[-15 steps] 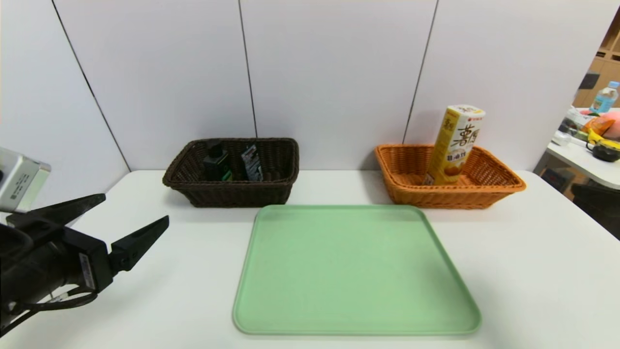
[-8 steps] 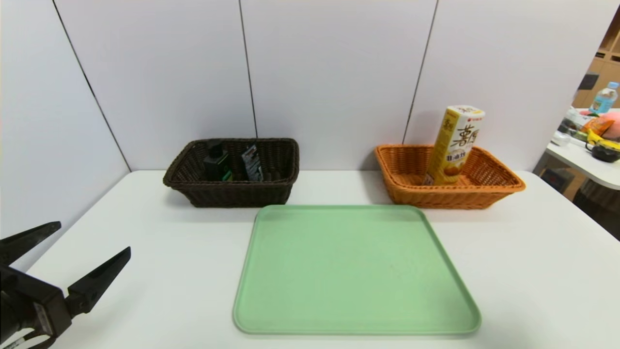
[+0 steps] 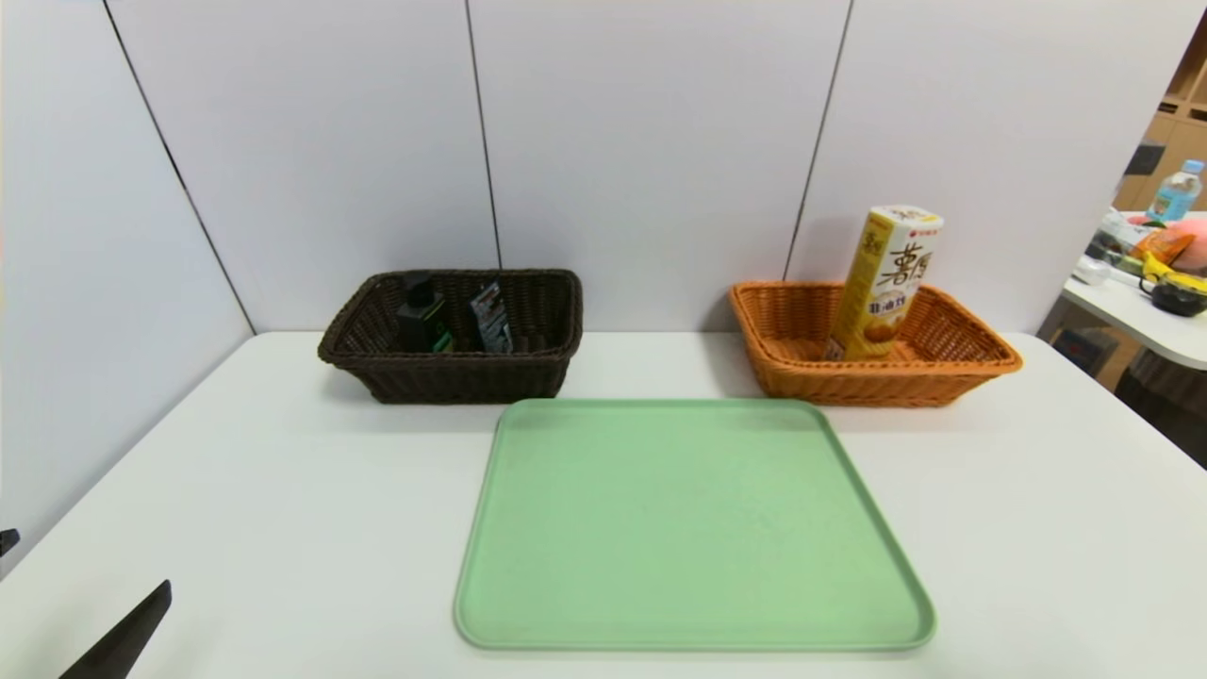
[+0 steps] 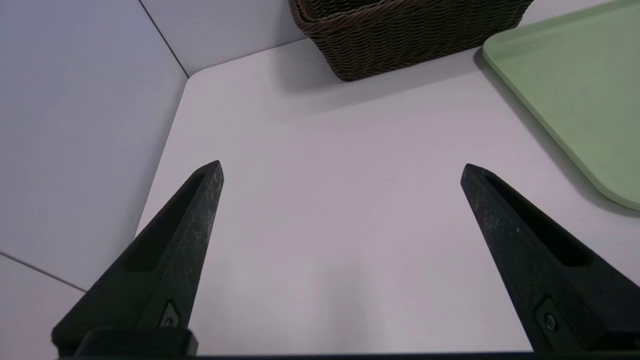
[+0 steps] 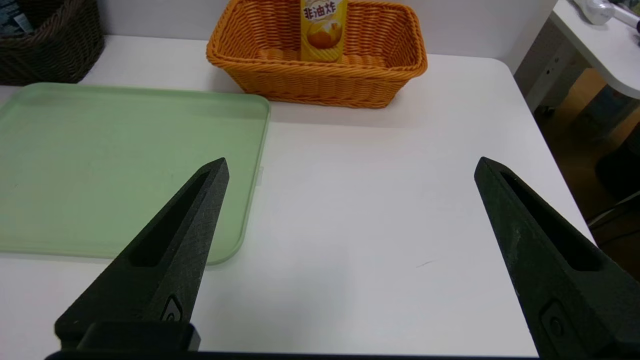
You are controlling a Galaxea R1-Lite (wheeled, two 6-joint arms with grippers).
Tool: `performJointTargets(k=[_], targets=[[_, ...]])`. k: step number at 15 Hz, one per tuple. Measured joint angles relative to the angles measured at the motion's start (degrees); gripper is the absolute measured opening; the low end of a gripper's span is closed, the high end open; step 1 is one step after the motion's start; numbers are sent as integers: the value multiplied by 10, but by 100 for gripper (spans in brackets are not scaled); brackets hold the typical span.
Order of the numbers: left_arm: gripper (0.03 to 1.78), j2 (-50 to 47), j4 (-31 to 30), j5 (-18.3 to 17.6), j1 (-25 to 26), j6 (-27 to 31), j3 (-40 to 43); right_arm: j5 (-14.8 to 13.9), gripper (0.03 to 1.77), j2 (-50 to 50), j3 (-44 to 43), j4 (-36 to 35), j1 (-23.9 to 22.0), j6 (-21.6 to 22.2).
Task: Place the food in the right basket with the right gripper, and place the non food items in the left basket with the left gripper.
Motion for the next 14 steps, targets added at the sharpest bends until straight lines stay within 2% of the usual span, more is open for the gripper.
performJointTargets(k=[3, 6, 10, 12, 14], targets=[[169, -46, 14, -33, 32, 1, 15, 5, 169, -32, 16, 7, 5, 0], [169, -85, 25, -36, 73, -4, 23, 5, 169, -62, 37, 7, 8, 1], [169, -144, 45, -47, 100, -8, 60, 9, 169, -109, 55, 7, 11, 0], [169, -170, 45, -69, 118, -32, 76, 25, 169, -126, 69, 0, 16, 0], [169, -185, 41, -73, 124, -54, 80, 30, 169, -139, 79, -3, 18, -1]])
